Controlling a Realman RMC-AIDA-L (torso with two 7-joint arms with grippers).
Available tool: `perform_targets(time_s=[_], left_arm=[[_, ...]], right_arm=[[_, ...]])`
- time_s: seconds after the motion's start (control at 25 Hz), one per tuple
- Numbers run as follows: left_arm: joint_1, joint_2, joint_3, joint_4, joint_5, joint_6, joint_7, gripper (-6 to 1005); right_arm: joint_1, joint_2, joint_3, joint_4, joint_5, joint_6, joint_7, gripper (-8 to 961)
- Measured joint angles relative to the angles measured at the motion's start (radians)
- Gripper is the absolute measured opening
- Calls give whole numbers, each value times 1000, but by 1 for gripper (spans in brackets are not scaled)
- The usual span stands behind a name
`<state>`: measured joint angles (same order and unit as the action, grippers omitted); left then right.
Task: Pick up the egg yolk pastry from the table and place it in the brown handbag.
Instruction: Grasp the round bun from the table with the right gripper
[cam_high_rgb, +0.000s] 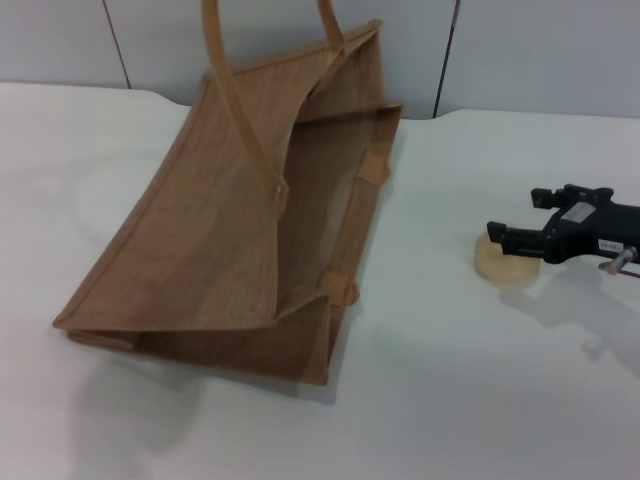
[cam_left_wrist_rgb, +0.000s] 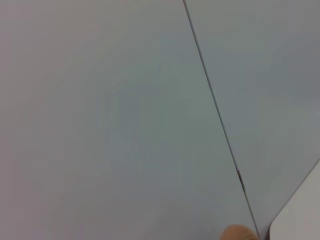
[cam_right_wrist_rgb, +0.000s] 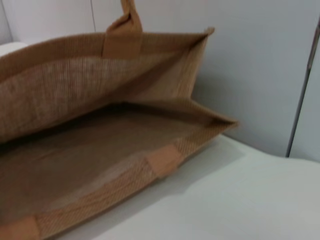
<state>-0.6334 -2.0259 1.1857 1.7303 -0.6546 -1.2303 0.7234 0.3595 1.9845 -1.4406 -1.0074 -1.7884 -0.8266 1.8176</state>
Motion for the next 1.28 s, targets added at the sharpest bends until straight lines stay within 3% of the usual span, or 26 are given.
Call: perform_targets(time_s=[0.08, 0.16, 0.36, 0.84, 1.28], left_arm=[[-2, -1, 0, 0, 10, -2, -1, 116], [-5, -3, 0, 1, 19, -5, -2, 116], [-11, -3, 0, 12, 24, -13, -4, 117], [-23, -2, 8, 12, 24, -14, -4, 116], [-27, -2, 12, 5, 24, -14, 0, 116]], right_arm=[[2, 24, 60, -15, -66, -58, 13, 837], [5, 33, 84, -27, -101, -94, 26, 846], [24, 31, 93, -19, -115, -132, 47, 886], [137, 29, 120, 159, -182, -82, 37, 863], [186, 25, 130, 264, -220, -38, 36, 841]])
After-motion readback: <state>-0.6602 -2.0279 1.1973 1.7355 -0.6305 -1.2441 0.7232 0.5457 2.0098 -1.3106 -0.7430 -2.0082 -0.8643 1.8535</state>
